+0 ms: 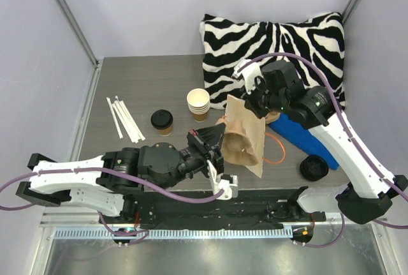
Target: Pack the takeout coffee
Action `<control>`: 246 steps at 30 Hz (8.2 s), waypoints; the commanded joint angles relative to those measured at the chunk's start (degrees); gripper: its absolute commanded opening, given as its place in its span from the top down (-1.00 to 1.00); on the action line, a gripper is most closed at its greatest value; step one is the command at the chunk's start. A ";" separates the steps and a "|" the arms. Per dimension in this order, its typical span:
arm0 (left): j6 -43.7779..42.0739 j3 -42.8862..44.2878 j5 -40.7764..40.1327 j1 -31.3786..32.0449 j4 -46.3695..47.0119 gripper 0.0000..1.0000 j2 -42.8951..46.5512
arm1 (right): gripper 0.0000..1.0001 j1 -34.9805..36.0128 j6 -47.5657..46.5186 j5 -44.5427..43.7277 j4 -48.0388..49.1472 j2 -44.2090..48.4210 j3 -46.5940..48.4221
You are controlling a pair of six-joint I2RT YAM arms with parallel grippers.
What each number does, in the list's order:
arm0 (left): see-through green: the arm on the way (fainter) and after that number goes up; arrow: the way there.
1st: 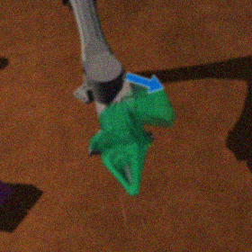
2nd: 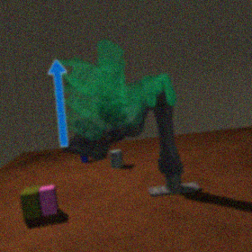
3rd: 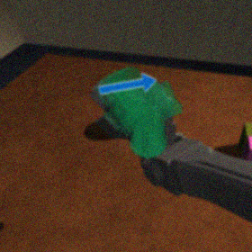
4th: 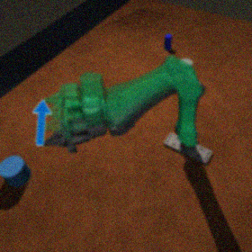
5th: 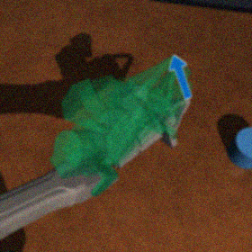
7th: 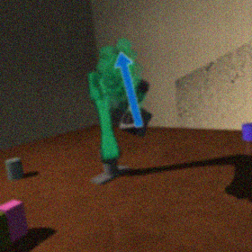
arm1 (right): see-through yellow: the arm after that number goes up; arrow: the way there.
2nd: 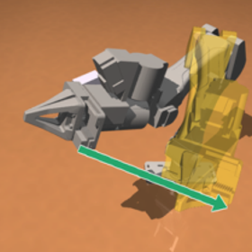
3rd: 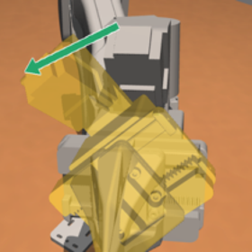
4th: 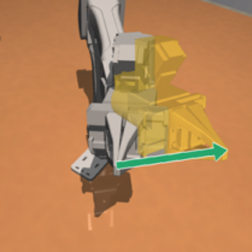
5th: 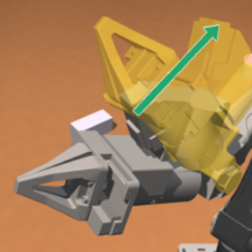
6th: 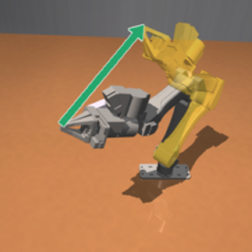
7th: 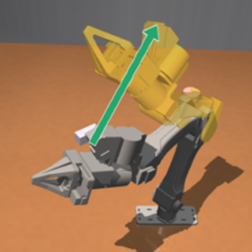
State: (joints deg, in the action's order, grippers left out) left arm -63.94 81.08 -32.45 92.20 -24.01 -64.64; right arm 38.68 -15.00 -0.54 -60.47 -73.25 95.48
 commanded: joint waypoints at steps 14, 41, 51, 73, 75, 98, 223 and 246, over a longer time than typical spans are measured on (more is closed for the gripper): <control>-14.28 -3.01 -7.19 1.58 15.05 1.00 -2.42 | 0.98 -0.18 4.98 1.94 1.49 1.09 3.22; -15.16 -6.04 -5.34 1.58 13.66 1.00 -0.92 | 0.98 -0.79 9.20 20.93 -1.06 0.66 4.36; -18.24 -0.93 -4.29 1.66 -3.84 1.00 -2.15 | 0.98 -0.88 8.85 13.46 0.44 1.10 1.99; -14.19 7.70 -3.94 2.81 -7.74 1.00 -7.44 | 0.98 -0.62 8.24 13.80 1.05 1.71 -0.03; -14.11 4.98 -3.33 2.28 -6.32 1.00 -6.55 | 0.98 -0.53 8.24 14.59 0.88 1.62 0.32; -10.40 -1.45 5.90 -7.74 -1.30 1.00 -2.33 | 0.98 -0.44 10.34 30.77 -3.43 -3.29 6.99; 1.98 -6.91 29.45 -21.89 -8.94 -0.22 -1.98 | 0.98 2.54 3.40 30.07 -2.73 -2.95 0.76; 4.35 4.00 34.56 -21.89 -31.98 -0.04 -10.50 | 0.98 2.54 3.40 29.36 -2.55 -3.83 1.37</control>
State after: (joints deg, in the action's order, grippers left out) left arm -61.06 83.57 1.19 70.57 -55.02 -74.67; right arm 40.93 -11.27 28.62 -63.13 -77.19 96.42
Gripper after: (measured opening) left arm 0.493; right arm 0.029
